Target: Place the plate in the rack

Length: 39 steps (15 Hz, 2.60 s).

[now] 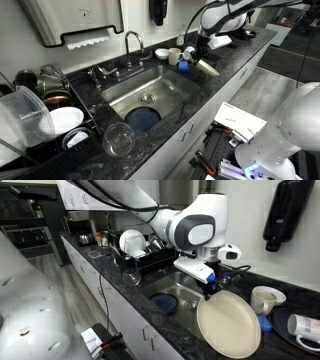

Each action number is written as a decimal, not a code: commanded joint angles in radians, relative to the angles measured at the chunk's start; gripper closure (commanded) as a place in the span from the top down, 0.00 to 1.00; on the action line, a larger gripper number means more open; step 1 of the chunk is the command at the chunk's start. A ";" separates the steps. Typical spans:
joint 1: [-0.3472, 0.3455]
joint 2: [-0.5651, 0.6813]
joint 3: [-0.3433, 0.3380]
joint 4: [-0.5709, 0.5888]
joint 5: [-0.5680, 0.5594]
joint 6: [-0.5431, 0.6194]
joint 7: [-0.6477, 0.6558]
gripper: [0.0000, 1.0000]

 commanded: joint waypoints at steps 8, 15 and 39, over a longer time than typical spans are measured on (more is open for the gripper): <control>0.125 0.002 -0.039 0.106 0.708 -0.220 -0.474 0.01; 0.093 0.000 0.002 0.122 0.872 -0.338 -0.611 0.05; 0.176 0.069 0.208 0.196 1.759 -0.628 -0.694 0.01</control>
